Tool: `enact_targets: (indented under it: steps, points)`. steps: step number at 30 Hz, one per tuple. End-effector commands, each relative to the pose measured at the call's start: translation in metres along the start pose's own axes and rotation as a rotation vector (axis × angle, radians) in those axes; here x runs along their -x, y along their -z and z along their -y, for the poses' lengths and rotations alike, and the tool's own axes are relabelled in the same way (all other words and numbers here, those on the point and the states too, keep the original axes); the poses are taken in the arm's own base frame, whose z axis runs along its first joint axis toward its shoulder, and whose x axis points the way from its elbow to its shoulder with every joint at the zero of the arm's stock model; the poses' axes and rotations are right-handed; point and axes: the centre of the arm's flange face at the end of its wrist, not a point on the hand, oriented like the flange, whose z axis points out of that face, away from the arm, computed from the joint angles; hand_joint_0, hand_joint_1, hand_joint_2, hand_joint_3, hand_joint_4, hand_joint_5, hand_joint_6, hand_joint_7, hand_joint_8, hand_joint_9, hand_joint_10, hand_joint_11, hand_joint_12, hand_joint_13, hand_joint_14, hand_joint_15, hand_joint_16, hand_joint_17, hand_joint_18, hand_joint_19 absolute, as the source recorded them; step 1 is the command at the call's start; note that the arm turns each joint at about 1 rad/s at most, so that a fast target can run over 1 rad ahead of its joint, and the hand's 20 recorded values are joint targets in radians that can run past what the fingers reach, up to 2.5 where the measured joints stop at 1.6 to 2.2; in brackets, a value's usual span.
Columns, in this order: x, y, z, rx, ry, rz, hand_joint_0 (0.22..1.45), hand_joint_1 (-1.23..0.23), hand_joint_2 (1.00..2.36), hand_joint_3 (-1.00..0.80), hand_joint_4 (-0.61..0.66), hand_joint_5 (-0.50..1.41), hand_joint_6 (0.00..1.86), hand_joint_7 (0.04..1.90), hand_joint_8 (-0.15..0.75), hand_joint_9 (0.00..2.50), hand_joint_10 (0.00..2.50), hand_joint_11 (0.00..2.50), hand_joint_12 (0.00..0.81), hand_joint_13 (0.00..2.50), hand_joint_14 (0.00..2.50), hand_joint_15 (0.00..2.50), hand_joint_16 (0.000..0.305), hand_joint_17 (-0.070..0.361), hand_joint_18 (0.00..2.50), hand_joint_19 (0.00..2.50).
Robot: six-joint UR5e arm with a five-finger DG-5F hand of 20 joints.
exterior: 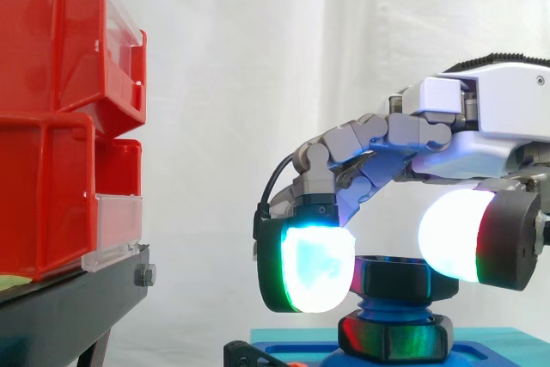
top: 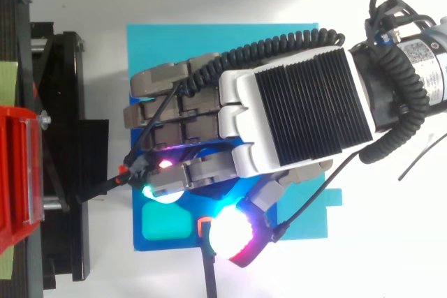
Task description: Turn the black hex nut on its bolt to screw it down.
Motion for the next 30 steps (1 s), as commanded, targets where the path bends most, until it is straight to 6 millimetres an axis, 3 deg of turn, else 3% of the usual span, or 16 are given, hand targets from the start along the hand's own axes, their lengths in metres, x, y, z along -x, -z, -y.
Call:
enact_targets:
  steps: [1,27,30]
  points:
    - [0.001,0.002,0.003,0.0,0.001,0.003,0.46,-0.36,1.0,-0.5,0.09,-0.11,0.55,1.18,0.21,0.69,0.01,0.29,0.236,0.6,0.01,0.25,0.027,0.062,0.37,0.25]
    - [0.004,0.022,0.034,0.03,0.025,-0.006,0.46,-0.33,1.0,-0.5,0.1,-0.1,0.5,1.23,0.209,0.69,0.01,0.28,0.236,0.62,0.01,0.27,0.028,0.063,0.39,0.27]
    - [0.003,0.021,0.035,0.029,0.028,-0.001,0.44,-0.29,1.0,-0.5,0.11,-0.11,0.5,1.14,0.211,0.68,0.01,0.28,0.243,0.61,0.01,0.27,0.03,0.068,0.39,0.27]
